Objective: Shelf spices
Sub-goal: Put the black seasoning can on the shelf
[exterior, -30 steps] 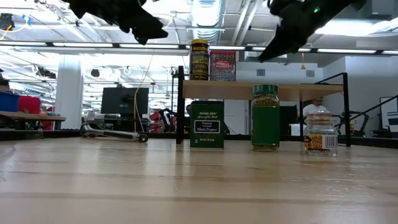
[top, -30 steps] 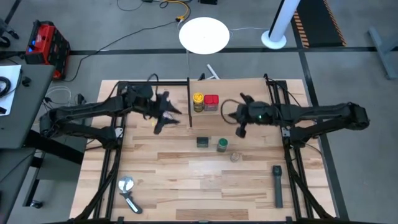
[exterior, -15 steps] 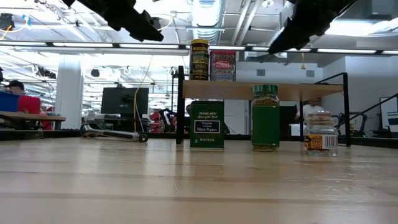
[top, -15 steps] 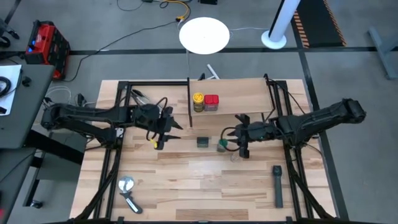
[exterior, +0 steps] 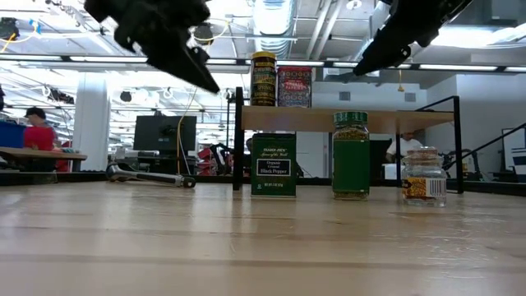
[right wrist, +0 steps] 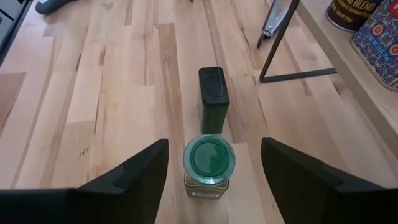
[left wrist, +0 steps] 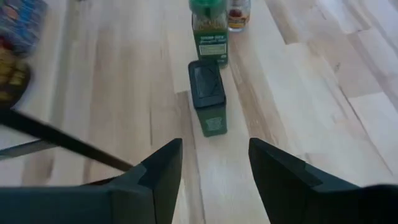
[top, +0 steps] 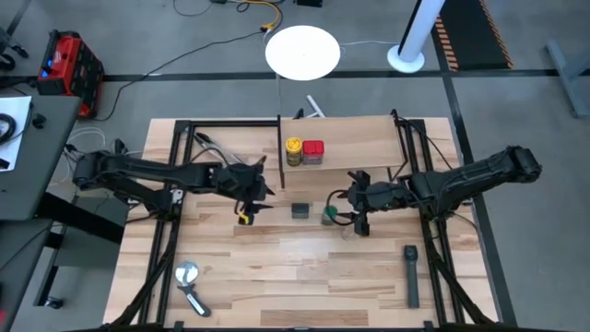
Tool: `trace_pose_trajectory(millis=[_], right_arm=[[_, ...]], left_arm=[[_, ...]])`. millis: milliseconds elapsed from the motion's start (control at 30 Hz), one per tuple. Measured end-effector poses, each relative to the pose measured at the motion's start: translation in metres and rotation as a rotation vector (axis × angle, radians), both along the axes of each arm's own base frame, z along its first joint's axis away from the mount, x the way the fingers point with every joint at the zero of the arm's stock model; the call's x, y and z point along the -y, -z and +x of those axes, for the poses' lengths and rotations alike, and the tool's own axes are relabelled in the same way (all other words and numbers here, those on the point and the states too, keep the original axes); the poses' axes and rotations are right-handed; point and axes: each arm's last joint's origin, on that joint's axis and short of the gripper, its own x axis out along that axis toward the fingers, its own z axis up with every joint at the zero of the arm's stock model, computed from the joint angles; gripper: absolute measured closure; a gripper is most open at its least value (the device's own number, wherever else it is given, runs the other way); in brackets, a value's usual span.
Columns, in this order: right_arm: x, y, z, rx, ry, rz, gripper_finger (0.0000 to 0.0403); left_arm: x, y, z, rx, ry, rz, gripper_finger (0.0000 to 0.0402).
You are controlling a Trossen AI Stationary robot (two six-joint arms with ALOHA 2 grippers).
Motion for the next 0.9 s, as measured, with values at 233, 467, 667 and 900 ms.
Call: trace_pose_trajectory(millis=[233,467,667,900], right_arm=[[0.0,0.001,-0.001,-0.016,-0.001,0.027,0.0143],[0.0,0.002,-0.001,-0.02,-0.001,0.027,0.0143],[0.0,0.003,-0.002,-0.031,0.015,0.047,0.0143],[-0.005,0.006,-0.001,-0.046,0.028,0.082,0.0143]], left_arm=[[-0.001,0.027,0.025,-0.014,-0.012,-0.014,0.0201],[0.0,0.042,0.04,0.009,-0.026,-0.046,0.0172],[0.0,0.055,0.049,0.017,-0.06,-0.091,0.0172],[0.002,0.067,0.056,0.009,-0.036,-0.107,0.0173]])
